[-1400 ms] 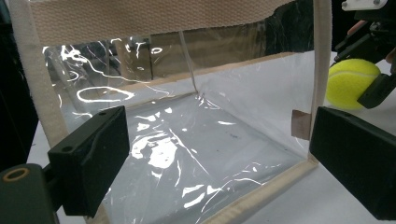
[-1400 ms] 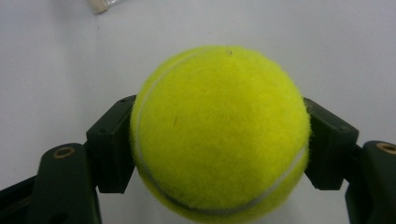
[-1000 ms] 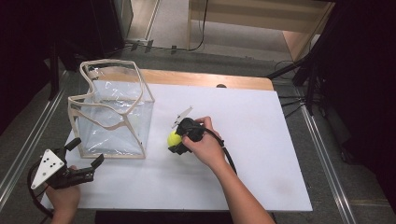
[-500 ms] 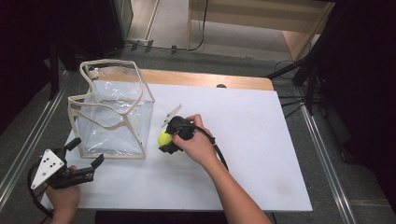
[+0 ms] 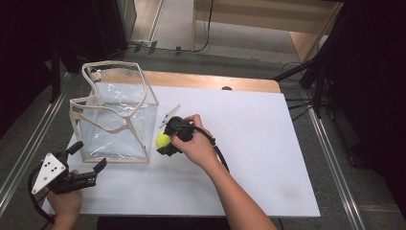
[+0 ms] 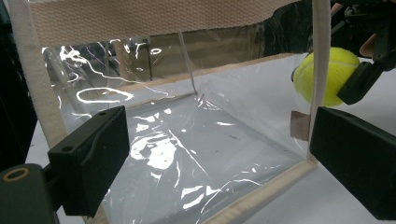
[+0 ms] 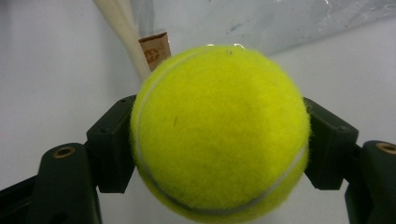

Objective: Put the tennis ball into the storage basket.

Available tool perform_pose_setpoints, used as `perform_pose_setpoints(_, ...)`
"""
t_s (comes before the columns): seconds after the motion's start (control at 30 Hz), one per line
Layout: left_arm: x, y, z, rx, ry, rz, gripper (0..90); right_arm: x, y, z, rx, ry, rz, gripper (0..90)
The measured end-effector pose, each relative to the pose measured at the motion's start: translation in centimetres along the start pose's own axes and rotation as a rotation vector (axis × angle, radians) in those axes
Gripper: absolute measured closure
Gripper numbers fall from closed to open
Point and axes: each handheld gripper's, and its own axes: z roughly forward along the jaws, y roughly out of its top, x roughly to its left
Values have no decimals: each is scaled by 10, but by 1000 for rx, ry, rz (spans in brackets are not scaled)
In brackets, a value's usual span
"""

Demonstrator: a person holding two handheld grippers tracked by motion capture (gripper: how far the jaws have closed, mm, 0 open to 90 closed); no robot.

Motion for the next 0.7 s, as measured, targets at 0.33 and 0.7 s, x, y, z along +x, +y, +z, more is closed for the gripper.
perform_pose_setpoints(0.33,0,0,0,-2,-1,-2,53,-4,10,-15,-26,7,-9,235)
perform_pose_setpoints(0.7,1,0,1,-2,-2,-11,53,-4,20,-27,-29,24,-18,235)
